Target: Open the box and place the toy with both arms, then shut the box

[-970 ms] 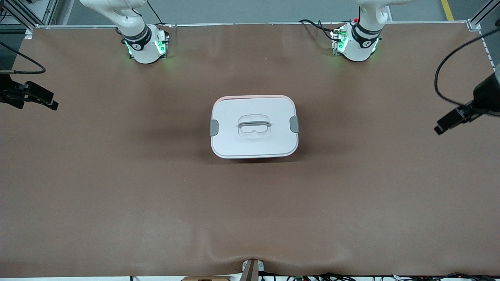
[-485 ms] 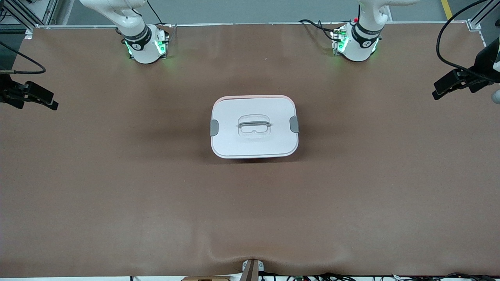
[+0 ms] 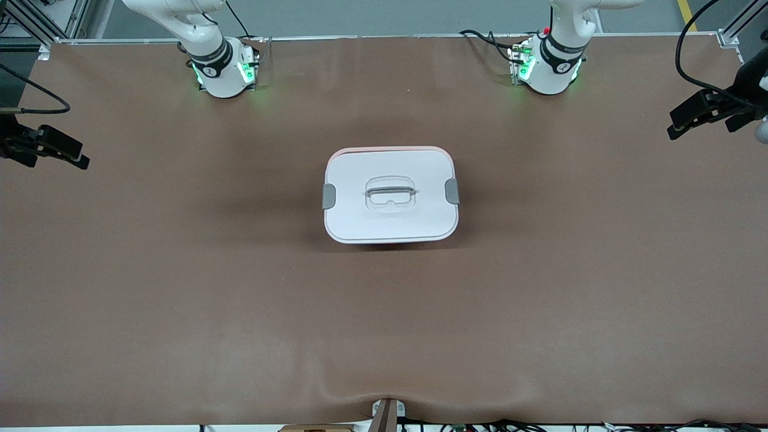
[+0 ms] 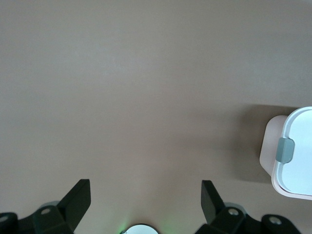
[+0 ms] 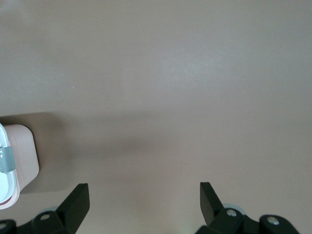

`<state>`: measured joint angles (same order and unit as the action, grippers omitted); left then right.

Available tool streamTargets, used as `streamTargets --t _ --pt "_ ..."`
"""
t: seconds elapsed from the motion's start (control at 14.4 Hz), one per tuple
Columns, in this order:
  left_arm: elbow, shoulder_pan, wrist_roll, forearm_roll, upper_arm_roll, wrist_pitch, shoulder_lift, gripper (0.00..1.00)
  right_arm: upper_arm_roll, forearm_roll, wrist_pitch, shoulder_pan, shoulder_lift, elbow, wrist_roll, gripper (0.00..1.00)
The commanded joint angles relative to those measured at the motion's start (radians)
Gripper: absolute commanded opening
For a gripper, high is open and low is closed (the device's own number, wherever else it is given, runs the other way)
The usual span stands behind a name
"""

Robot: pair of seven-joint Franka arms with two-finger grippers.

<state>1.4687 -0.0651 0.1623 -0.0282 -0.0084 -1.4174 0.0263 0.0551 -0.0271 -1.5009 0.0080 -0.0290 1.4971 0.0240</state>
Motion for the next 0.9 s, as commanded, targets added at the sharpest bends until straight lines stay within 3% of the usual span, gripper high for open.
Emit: streamTargets --t 0.0,0.83 --pt "0.041 -0.004 -0.059 0.017 0.005 -0.044 0.026 1.00 -0.009 -0.022 0.016 -0.017 -0.005 -0.020 0.004 1.00" --pt "0.044 0.008 -0.063 0.019 0.021 -0.072 0.024 1.00 -0.009 -0.022 0.016 -0.016 -0.006 -0.020 0.005 1.00"
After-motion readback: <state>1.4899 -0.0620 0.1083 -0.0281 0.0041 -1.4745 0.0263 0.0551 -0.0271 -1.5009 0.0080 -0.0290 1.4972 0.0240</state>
